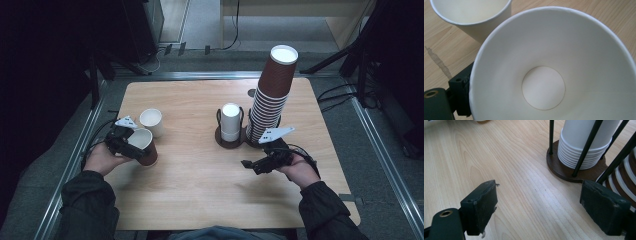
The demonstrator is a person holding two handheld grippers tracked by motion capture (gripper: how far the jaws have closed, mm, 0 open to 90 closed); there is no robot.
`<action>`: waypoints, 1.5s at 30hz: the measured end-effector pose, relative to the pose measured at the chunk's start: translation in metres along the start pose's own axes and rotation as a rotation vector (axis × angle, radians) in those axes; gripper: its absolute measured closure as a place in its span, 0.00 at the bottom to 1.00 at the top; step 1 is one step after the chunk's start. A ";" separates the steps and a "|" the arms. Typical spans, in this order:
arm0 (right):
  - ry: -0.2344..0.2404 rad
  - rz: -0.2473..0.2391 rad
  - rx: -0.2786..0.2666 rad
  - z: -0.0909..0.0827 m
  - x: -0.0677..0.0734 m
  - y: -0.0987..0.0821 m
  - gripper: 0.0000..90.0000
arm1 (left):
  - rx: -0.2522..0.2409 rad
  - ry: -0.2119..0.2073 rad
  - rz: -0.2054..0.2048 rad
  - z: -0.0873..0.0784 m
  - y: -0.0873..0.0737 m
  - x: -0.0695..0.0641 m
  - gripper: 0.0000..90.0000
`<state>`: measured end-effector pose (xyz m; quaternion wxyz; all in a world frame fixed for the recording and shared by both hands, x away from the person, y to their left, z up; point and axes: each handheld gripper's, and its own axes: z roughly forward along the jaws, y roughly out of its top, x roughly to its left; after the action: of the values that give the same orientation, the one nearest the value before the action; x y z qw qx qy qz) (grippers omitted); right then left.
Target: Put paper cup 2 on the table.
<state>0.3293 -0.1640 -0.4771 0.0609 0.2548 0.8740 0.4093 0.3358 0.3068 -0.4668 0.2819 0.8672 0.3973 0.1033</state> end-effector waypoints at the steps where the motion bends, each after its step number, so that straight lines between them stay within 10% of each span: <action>1: 0.000 0.000 0.000 0.000 0.000 0.000 0.16 | 0.001 -0.002 -0.002 0.001 0.000 0.000 0.05; 18: -0.001 -0.001 -0.004 0.000 0.000 0.000 0.16 | -0.003 -0.038 -0.027 0.003 0.002 -0.002 0.00; 45: -0.002 -0.001 -0.001 -0.001 0.000 0.000 0.16 | -0.121 -0.022 -0.023 -0.040 0.023 -0.018 0.00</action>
<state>0.3289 -0.1648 -0.4766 0.0619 0.2548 0.8738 0.4095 0.3222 0.2972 -0.4198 0.3395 0.8449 0.3973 0.1145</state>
